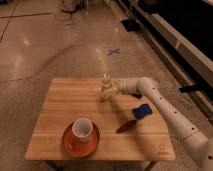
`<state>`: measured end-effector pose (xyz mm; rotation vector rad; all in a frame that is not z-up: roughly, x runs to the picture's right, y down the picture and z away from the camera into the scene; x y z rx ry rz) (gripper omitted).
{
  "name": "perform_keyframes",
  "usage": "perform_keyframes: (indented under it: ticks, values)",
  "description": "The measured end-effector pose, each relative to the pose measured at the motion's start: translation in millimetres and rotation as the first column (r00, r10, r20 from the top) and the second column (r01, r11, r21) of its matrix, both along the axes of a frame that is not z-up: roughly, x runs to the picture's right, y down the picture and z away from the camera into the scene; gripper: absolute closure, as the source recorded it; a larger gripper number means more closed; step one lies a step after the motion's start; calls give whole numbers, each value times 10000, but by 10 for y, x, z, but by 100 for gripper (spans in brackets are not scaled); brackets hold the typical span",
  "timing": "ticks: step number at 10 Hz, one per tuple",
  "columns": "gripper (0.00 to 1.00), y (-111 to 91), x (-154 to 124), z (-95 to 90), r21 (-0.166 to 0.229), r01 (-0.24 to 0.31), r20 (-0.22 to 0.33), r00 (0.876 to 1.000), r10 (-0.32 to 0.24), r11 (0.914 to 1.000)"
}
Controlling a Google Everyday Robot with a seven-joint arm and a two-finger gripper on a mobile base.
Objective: Stand the bottle upright
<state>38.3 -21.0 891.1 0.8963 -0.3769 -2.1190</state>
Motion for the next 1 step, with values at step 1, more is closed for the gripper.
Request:
perform_keyframes:
  ticks: [1]
  values:
    - [33, 0, -24, 1, 0, 25, 22, 10000, -25, 10000]
